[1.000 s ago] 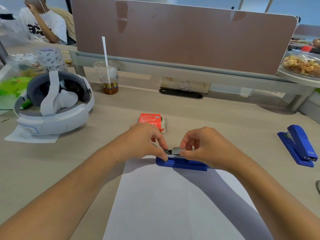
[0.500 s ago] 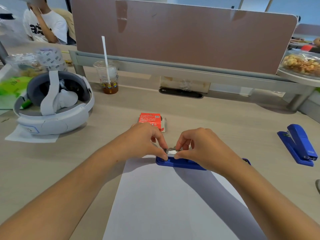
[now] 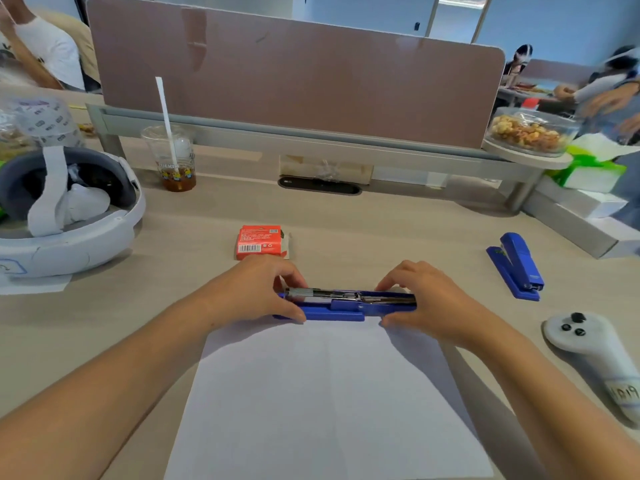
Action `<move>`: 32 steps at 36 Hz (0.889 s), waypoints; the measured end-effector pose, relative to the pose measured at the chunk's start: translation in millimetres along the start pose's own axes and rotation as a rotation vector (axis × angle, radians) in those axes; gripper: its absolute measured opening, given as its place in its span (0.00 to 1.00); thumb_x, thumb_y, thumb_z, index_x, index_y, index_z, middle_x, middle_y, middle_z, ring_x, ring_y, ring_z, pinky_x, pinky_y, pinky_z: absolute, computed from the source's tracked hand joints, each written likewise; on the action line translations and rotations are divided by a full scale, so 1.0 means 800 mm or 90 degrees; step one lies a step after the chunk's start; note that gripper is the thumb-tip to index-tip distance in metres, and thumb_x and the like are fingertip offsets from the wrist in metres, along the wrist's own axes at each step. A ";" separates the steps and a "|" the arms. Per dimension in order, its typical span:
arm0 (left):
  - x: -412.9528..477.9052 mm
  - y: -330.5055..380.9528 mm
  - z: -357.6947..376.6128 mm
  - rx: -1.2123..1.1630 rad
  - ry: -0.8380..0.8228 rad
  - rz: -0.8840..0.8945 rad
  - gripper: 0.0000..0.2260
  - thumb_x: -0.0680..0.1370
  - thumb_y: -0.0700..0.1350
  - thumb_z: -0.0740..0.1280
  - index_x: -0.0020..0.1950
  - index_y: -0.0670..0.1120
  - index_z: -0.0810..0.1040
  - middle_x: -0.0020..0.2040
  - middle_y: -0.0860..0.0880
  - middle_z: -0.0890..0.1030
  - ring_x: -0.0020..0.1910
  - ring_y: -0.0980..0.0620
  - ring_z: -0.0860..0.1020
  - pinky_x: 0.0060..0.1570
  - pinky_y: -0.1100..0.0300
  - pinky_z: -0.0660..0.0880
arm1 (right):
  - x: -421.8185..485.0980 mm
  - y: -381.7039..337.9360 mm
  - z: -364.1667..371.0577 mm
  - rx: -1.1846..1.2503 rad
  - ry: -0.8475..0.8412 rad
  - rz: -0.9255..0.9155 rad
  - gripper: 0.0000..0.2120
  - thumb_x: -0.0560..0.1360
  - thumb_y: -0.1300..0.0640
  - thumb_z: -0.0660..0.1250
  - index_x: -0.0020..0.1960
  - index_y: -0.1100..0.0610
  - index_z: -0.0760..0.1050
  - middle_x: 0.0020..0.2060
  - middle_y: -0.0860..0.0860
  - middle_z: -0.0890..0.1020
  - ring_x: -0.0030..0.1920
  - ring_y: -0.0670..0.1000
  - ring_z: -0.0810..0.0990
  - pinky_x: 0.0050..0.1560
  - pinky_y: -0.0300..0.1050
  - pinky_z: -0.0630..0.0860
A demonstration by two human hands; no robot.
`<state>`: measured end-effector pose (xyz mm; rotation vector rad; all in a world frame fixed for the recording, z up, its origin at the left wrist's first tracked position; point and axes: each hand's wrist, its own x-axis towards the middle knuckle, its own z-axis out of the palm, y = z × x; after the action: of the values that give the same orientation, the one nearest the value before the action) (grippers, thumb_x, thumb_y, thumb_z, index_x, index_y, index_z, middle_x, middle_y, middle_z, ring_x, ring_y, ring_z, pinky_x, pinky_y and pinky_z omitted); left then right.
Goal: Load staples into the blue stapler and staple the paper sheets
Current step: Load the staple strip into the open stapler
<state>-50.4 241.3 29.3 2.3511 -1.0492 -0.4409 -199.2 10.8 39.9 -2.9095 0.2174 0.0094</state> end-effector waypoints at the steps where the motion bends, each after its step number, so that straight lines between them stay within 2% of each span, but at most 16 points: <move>1: 0.000 0.001 0.001 0.005 0.000 0.000 0.15 0.67 0.54 0.80 0.51 0.56 0.82 0.48 0.59 0.82 0.46 0.58 0.79 0.47 0.59 0.79 | -0.002 0.005 0.002 -0.003 0.002 0.009 0.17 0.70 0.44 0.72 0.57 0.44 0.75 0.52 0.41 0.75 0.53 0.46 0.71 0.55 0.43 0.72; 8: -0.003 0.005 0.007 0.009 0.012 -0.020 0.12 0.68 0.53 0.79 0.50 0.56 0.83 0.45 0.57 0.82 0.44 0.57 0.78 0.40 0.66 0.72 | -0.016 0.029 0.007 0.047 0.040 0.050 0.10 0.71 0.44 0.72 0.50 0.45 0.76 0.44 0.41 0.76 0.46 0.44 0.72 0.44 0.39 0.69; 13: -0.005 0.001 0.006 -0.036 0.031 -0.049 0.12 0.65 0.51 0.81 0.45 0.57 0.84 0.41 0.58 0.83 0.43 0.58 0.79 0.37 0.68 0.70 | -0.024 0.028 0.001 0.088 0.077 0.071 0.07 0.73 0.47 0.71 0.47 0.46 0.75 0.41 0.42 0.79 0.42 0.44 0.76 0.40 0.39 0.73; 17: -0.007 -0.003 0.008 -0.041 0.037 -0.052 0.13 0.65 0.53 0.81 0.47 0.57 0.85 0.40 0.57 0.83 0.40 0.60 0.79 0.32 0.72 0.69 | -0.027 0.024 -0.014 0.161 0.130 0.079 0.08 0.72 0.53 0.74 0.48 0.49 0.76 0.40 0.43 0.80 0.39 0.45 0.77 0.37 0.34 0.70; 21: -0.011 -0.005 0.008 -0.035 0.051 -0.051 0.13 0.66 0.53 0.80 0.47 0.57 0.83 0.42 0.56 0.82 0.42 0.59 0.78 0.35 0.71 0.69 | -0.025 0.013 -0.028 0.232 0.170 0.085 0.11 0.70 0.54 0.76 0.48 0.48 0.77 0.40 0.43 0.81 0.37 0.43 0.79 0.34 0.31 0.72; 25: -0.016 -0.012 0.003 -0.071 0.044 -0.069 0.14 0.67 0.48 0.81 0.47 0.59 0.81 0.44 0.57 0.82 0.44 0.59 0.78 0.37 0.70 0.72 | -0.018 -0.001 -0.036 0.301 0.192 0.063 0.13 0.69 0.57 0.77 0.49 0.49 0.76 0.43 0.45 0.82 0.38 0.42 0.81 0.37 0.30 0.76; 29: -0.023 -0.027 0.003 -0.177 0.062 -0.077 0.21 0.65 0.41 0.82 0.54 0.57 0.83 0.48 0.54 0.82 0.49 0.55 0.79 0.44 0.64 0.80 | -0.007 -0.023 -0.038 0.383 0.198 0.033 0.15 0.69 0.60 0.76 0.52 0.51 0.76 0.44 0.48 0.83 0.42 0.48 0.84 0.46 0.43 0.82; 32: -0.023 -0.035 0.000 -0.177 0.055 -0.053 0.24 0.65 0.40 0.82 0.55 0.59 0.80 0.48 0.55 0.81 0.47 0.58 0.79 0.40 0.72 0.77 | 0.004 -0.041 -0.035 0.412 0.201 -0.001 0.15 0.70 0.59 0.76 0.52 0.50 0.75 0.43 0.46 0.83 0.40 0.47 0.83 0.45 0.43 0.82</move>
<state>-45.6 271.4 14.5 2.1509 -0.7972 -0.4785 -191.6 36.0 74.8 -2.2512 0.2193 -0.4368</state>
